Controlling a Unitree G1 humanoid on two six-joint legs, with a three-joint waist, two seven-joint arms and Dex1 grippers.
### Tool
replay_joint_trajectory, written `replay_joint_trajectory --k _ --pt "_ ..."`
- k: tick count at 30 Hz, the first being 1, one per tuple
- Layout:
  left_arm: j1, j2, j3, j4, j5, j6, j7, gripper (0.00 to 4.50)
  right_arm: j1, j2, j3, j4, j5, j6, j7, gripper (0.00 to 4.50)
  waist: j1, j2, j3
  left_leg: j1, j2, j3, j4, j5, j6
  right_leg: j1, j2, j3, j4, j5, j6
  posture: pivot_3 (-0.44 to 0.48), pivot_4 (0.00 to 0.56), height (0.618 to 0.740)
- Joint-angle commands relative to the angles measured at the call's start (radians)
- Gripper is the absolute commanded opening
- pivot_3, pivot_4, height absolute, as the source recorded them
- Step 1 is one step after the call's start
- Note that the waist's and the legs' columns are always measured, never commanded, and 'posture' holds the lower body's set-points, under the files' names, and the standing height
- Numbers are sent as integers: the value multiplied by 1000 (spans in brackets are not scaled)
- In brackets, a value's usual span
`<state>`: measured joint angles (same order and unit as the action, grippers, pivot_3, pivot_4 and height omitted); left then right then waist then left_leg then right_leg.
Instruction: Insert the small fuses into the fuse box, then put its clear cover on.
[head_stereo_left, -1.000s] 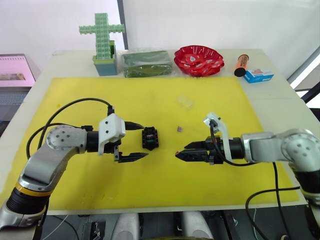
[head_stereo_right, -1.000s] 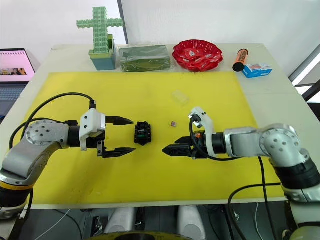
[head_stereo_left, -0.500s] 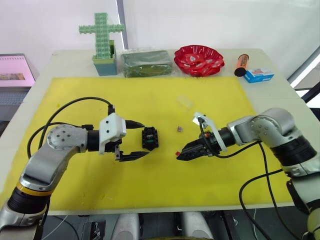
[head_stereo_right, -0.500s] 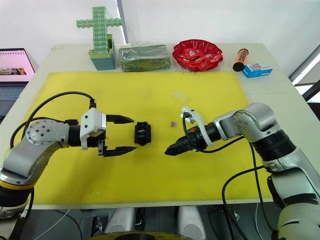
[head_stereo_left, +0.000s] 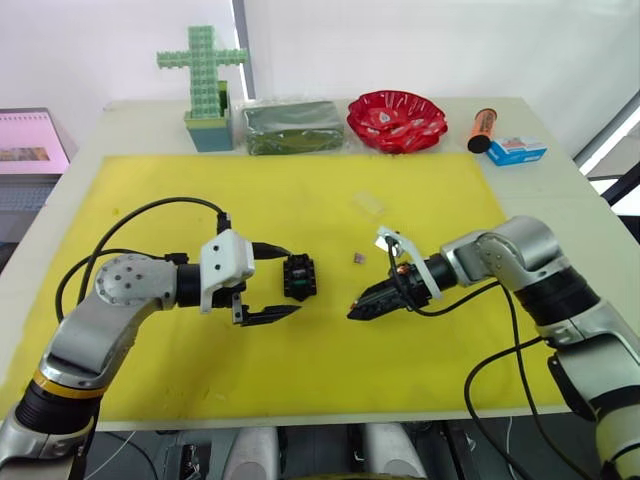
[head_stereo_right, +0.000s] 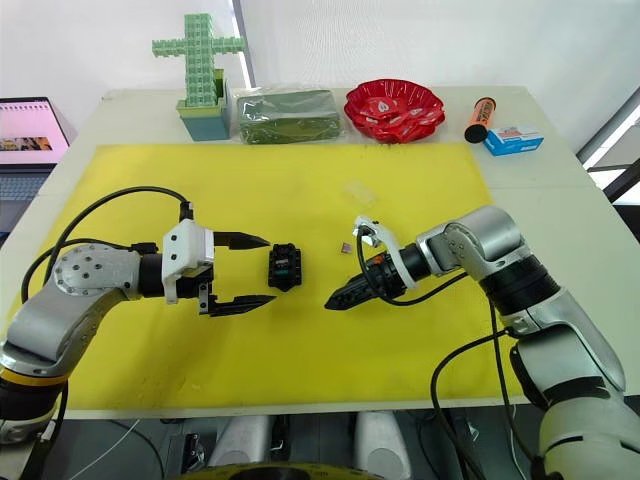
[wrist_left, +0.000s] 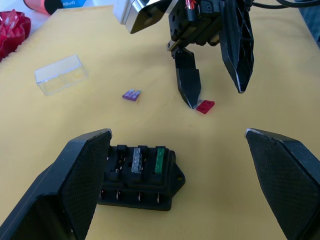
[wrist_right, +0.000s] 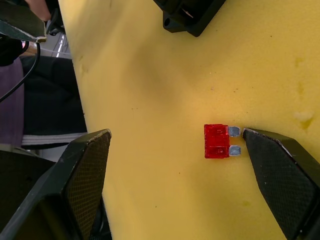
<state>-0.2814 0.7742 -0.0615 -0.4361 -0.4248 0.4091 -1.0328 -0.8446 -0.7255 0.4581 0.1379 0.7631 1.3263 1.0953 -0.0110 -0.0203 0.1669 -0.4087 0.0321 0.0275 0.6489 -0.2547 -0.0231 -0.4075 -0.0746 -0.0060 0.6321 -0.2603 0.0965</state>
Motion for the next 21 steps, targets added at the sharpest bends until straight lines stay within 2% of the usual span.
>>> replay_joint_trajectory --k 1,2,5,8,14,15,17,21 --pt "0 0 14 -32 -5 -3 11 4500 -16 16 14 11 -29 14 32 4491 0 0 0 0 0 0 0 0 0 0 0 0 0 0 0 0 150 740" --pt "-1 1 13 -31 -4 -3 12 4500 -19 23 16 17 -36 15 39 4491 0 0 0 0 0 0 0 0 0 0 0 0 0 0 0 0 150 740" --pt "-3 1 12 -30 -4 -3 16 4500 -32 40 25 40 -65 6 57 3877 0 0 0 0 0 0 0 0 0 0 0 0 0 0 0 0 150 740" --pt "-3 2 13 -31 -3 -3 19 4500 -45 50 36 65 -98 -1 75 2881 -1 0 0 0 0 0 0 0 0 0 0 0 0 0 0 0 150 740" --pt "-2 0 10 -31 1 -5 24 4500 -49 55 51 83 -144 -22 116 2881 -1 0 0 0 0 1 0 0 0 0 0 0 0 0 0 0 150 740" --pt "-3 0 9 -30 2 -6 24 4500 -49 56 51 85 -151 -27 123 2714 -1 0 0 0 0 1 0 0 0 0 0 0 0 0 0 0 150 740" --pt "-5 -1 8 -28 3 -6 25 4500 -50 57 49 90 -161 -32 134 2325 -1 0 0 0 0 1 0 0 0 0 0 0 0 0 0 0 150 740" --pt "-4 -3 6 -28 4 -9 26 4500 -51 57 50 96 -184 -39 148 925 -1 0 0 0 0 1 0 0 0 0 0 0 0 0 0 0 150 740"
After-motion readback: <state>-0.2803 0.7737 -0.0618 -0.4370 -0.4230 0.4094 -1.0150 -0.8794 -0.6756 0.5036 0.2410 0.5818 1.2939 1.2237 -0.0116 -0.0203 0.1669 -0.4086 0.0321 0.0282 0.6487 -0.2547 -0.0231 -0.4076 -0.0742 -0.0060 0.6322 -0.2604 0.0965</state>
